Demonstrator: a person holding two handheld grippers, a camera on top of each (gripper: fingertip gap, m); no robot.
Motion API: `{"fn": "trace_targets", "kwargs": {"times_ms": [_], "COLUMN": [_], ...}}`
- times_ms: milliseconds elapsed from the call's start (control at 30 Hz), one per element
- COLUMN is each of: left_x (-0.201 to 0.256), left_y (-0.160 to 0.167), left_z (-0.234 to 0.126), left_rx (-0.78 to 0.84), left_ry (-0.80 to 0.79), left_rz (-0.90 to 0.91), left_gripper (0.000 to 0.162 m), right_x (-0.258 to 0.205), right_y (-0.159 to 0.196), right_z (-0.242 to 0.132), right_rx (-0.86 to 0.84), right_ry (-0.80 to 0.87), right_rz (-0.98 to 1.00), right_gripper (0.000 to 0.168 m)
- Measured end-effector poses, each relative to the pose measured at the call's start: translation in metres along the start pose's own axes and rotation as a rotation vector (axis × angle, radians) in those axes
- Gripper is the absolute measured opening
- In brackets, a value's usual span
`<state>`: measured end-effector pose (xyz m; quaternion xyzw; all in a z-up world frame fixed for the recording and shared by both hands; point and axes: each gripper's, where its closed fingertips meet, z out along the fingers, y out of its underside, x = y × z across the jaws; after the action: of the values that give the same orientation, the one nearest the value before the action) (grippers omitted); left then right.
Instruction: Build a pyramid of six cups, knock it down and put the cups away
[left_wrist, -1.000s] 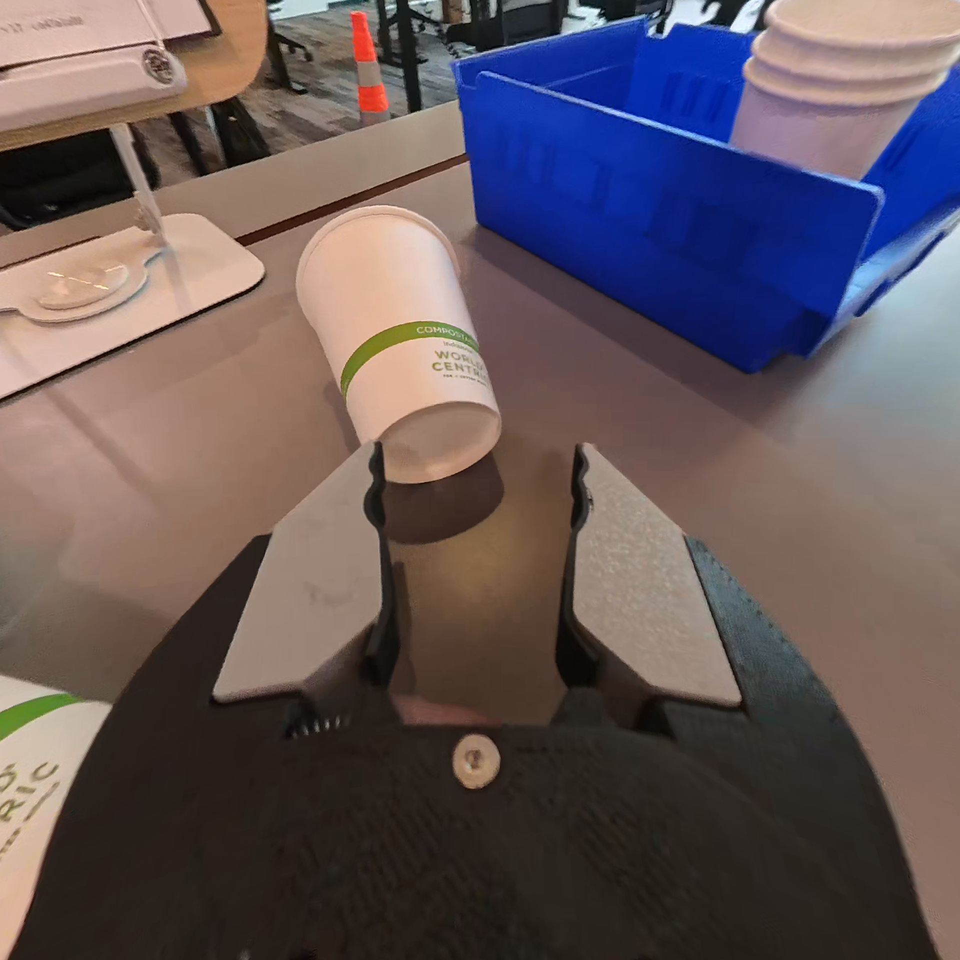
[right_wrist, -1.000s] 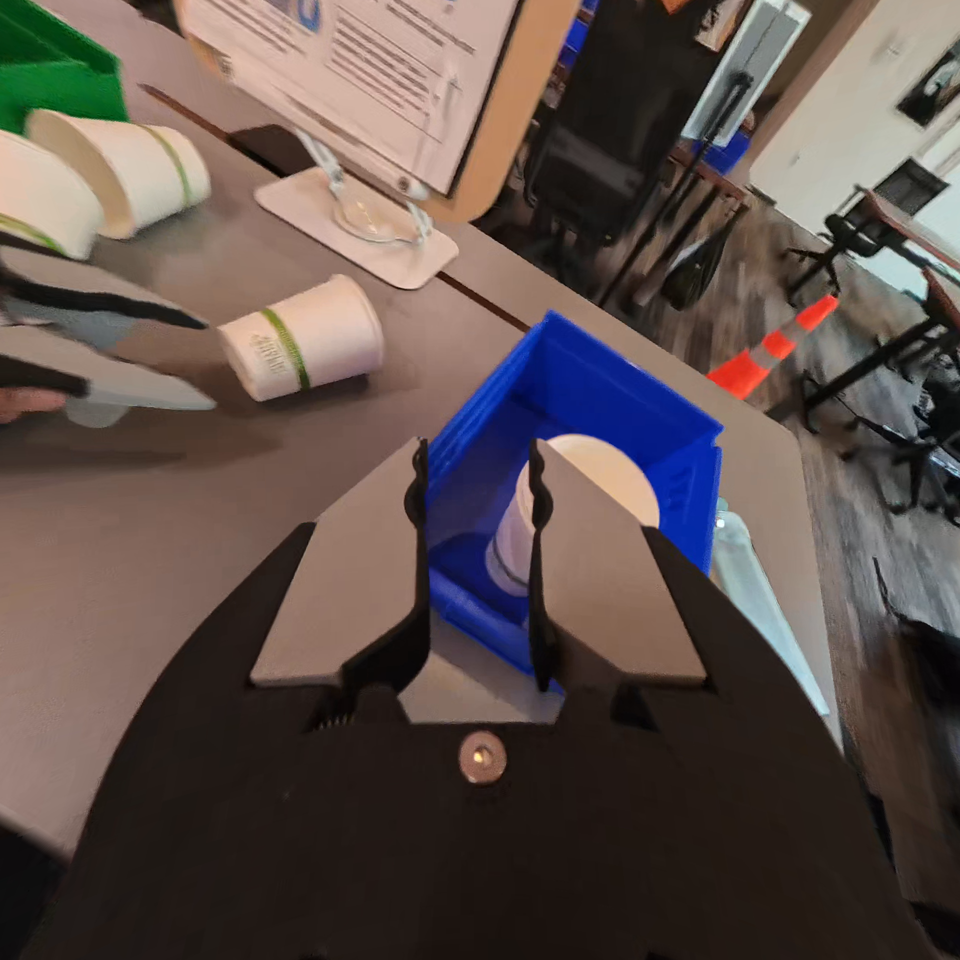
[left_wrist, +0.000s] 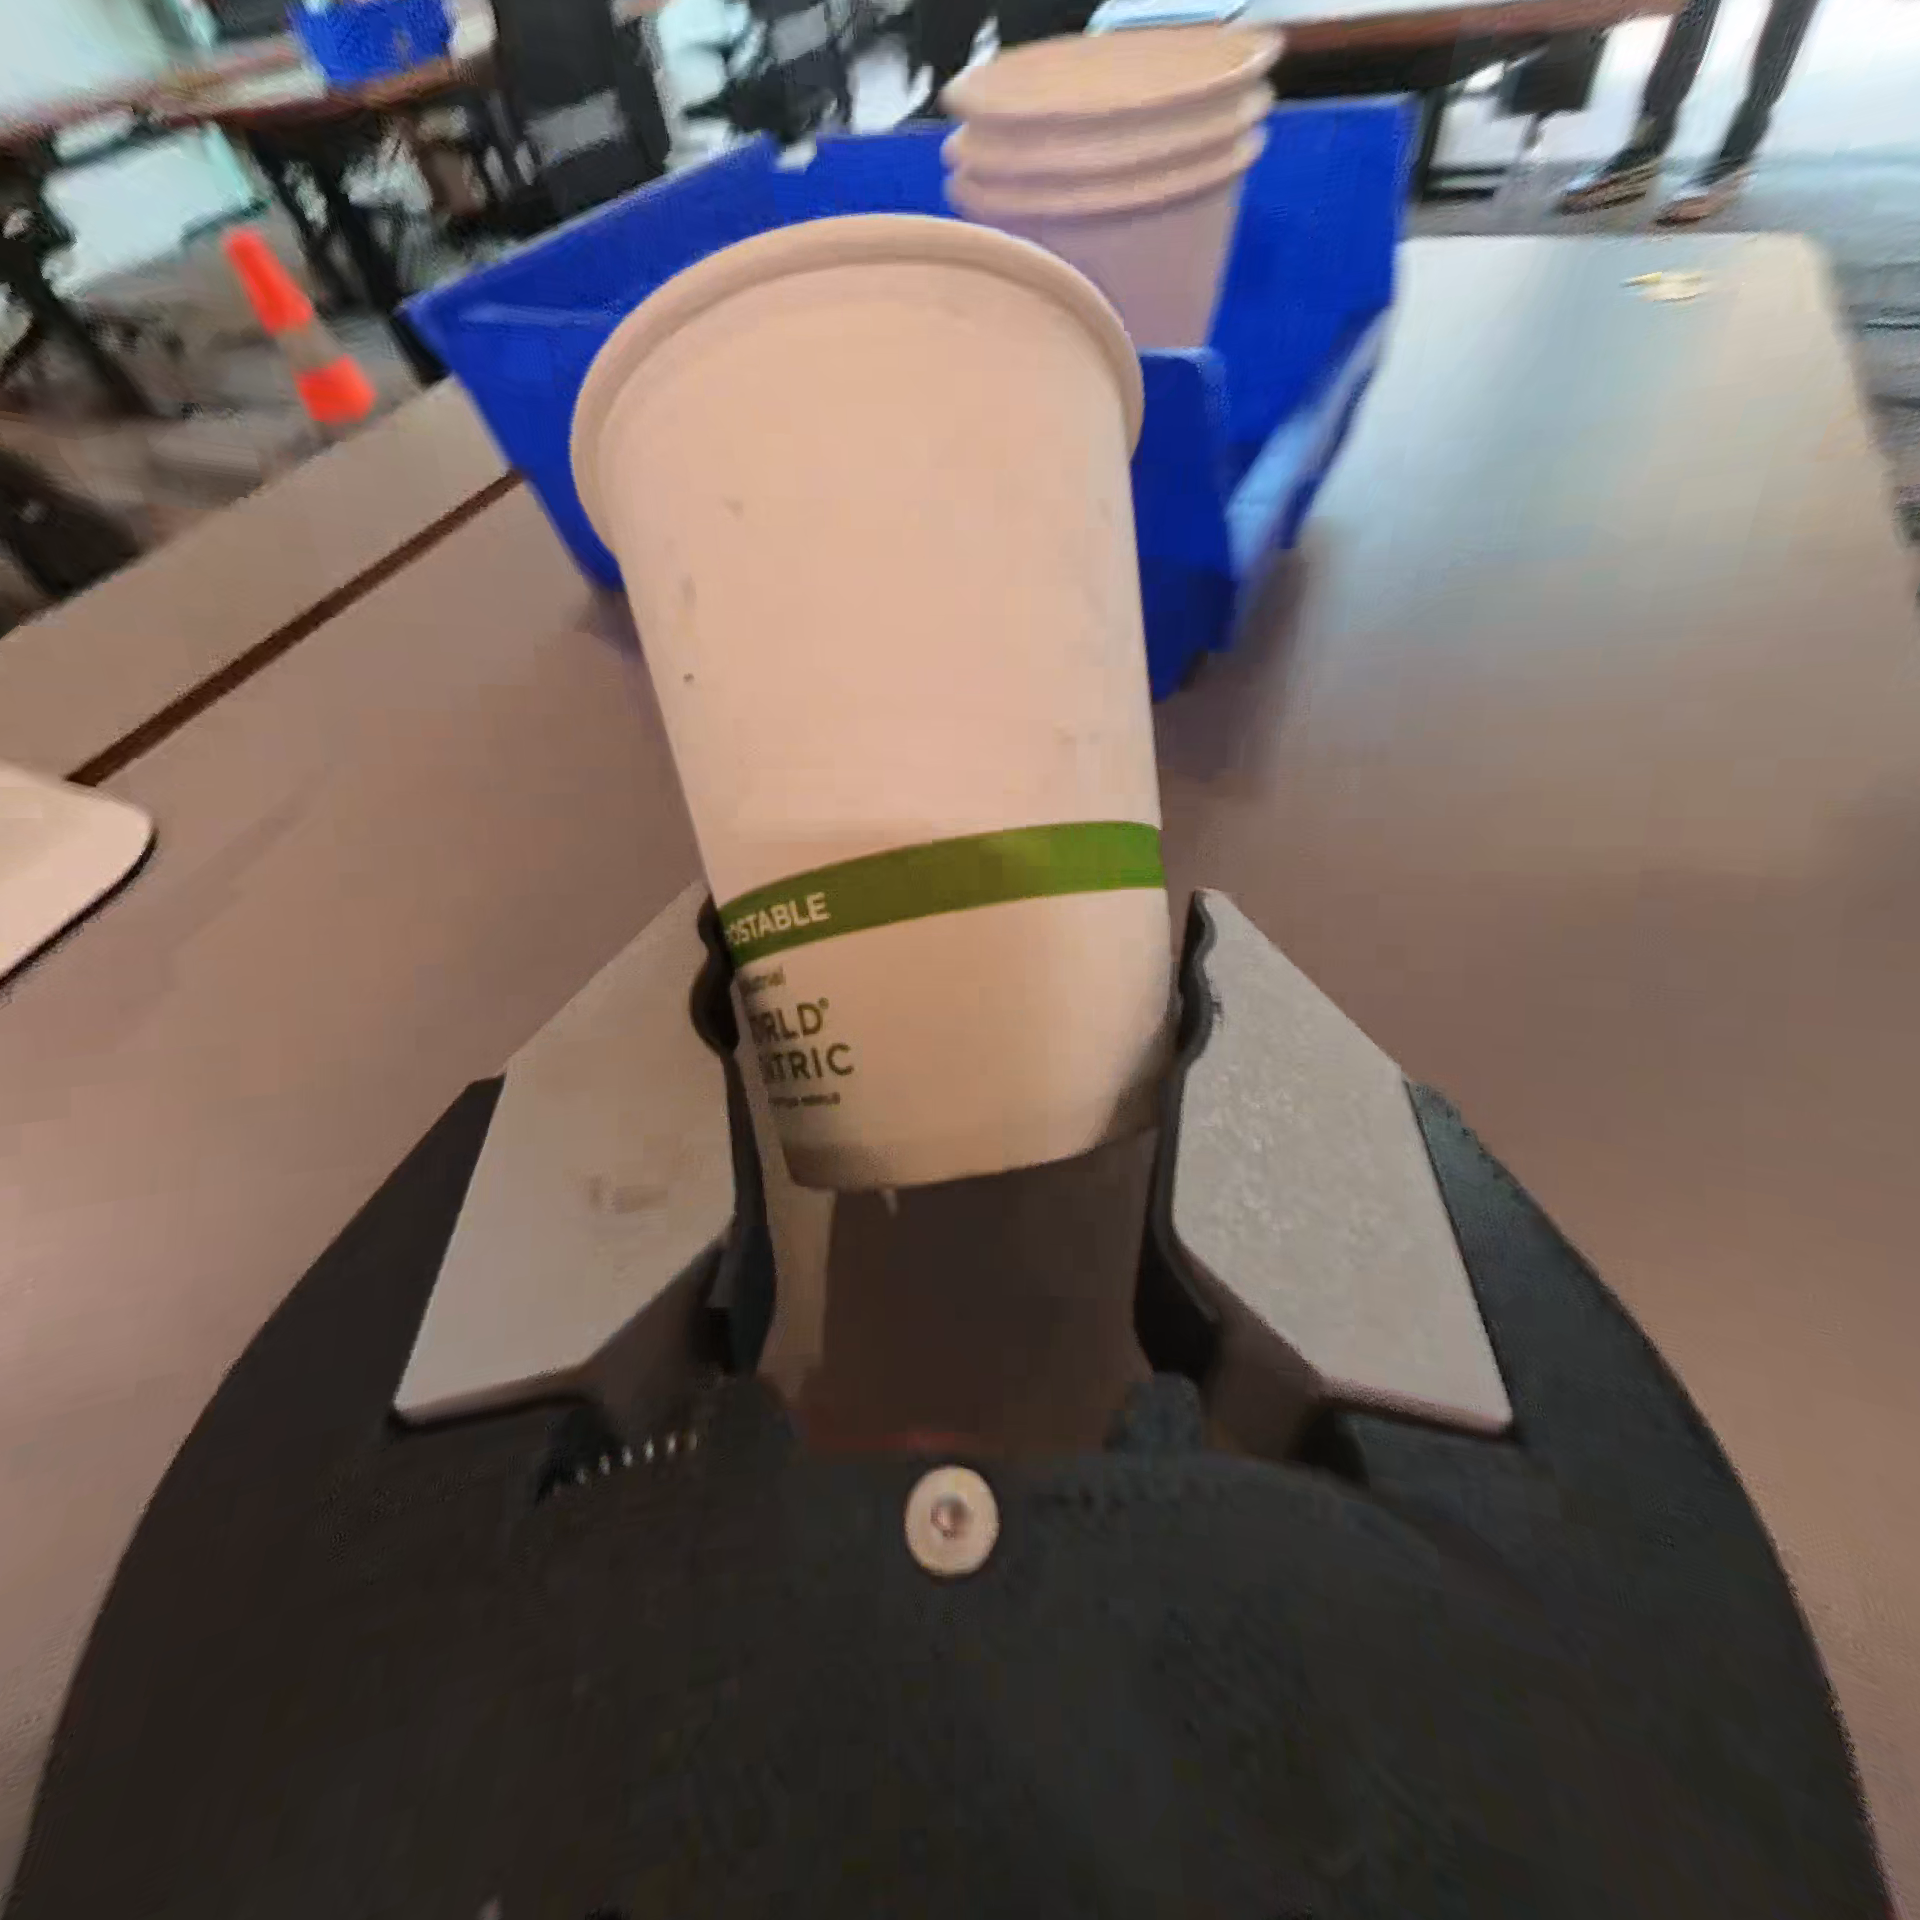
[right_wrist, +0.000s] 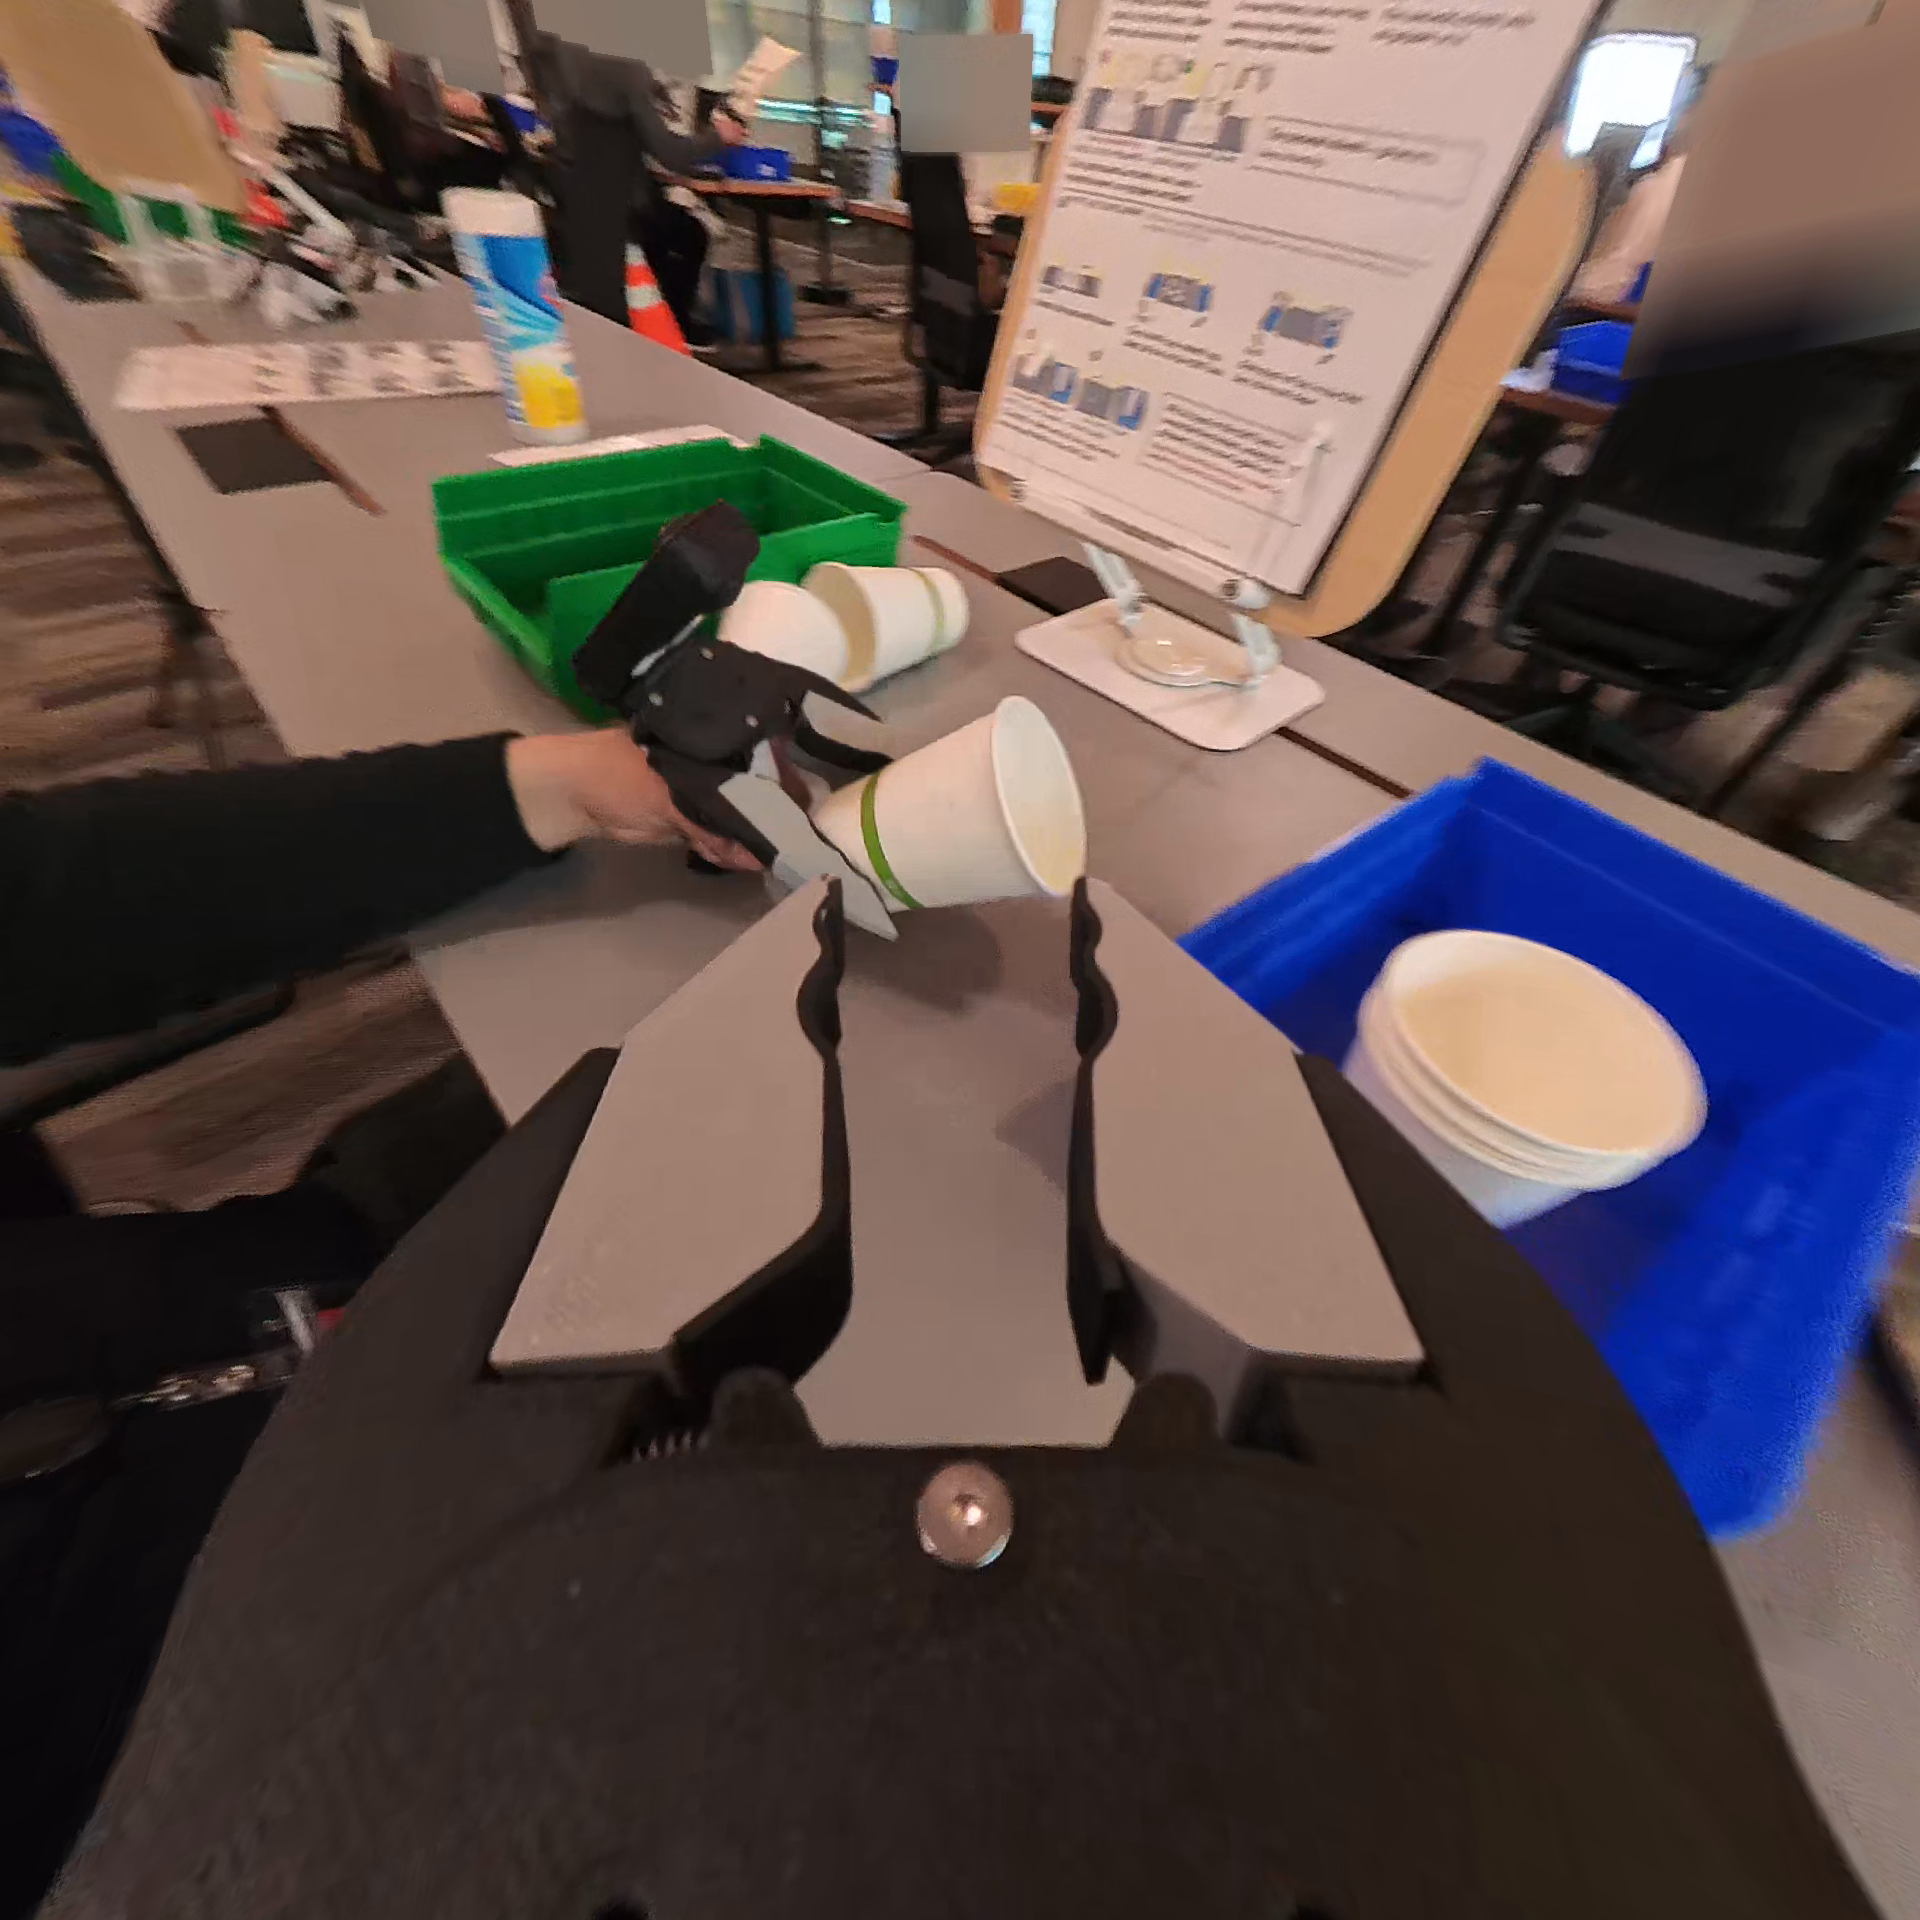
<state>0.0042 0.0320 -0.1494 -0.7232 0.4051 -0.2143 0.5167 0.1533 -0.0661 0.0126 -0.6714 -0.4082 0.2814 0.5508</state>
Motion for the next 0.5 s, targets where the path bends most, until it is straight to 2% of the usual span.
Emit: {"fn": "trace_targets", "kwargs": {"times_ms": [100, 167, 267, 367, 433, 467, 500], "left_x": [0.036, 0.045, 0.062, 0.082, 0.090, 0.094, 0.094], "left_y": [-0.025, -0.042, -0.052, -0.052, -0.051, -0.049, -0.045], "left_z": [-0.021, -0.033, -0.042, -0.041, -0.039, -0.038, -0.034], "left_rx": [0.193, 0.281, 0.346, 0.356, 0.363, 0.357, 0.332], "left_ry": [0.085, 0.061, 0.056, 0.075, 0.088, 0.106, 0.106], "left_rz": [0.112, 0.161, 0.266, 0.372, 0.409, 0.414, 0.413], "left_gripper": [0.085, 0.084, 0.084, 0.084, 0.084, 0.082, 0.080], "right_x": [-0.017, -0.034, -0.059, -0.070, -0.077, -0.081, -0.085], "right_y": [0.000, 0.003, 0.011, 0.019, 0.036, 0.043, 0.049], "right_z": [0.022, 0.037, 0.059, 0.077, 0.088, 0.091, 0.092], "right_rx": [0.022, 0.011, -0.029, -0.054, -0.127, -0.165, -0.195], "right_ry": [-0.113, -0.197, -0.287, -0.299, -0.326, -0.356, -0.385], "right_rz": [0.057, 0.093, 0.095, 0.068, 0.063, 0.058, 0.039], "right_gripper": [0.047, 0.058, 0.071, 0.072, 0.055, 0.038, 0.009]}}
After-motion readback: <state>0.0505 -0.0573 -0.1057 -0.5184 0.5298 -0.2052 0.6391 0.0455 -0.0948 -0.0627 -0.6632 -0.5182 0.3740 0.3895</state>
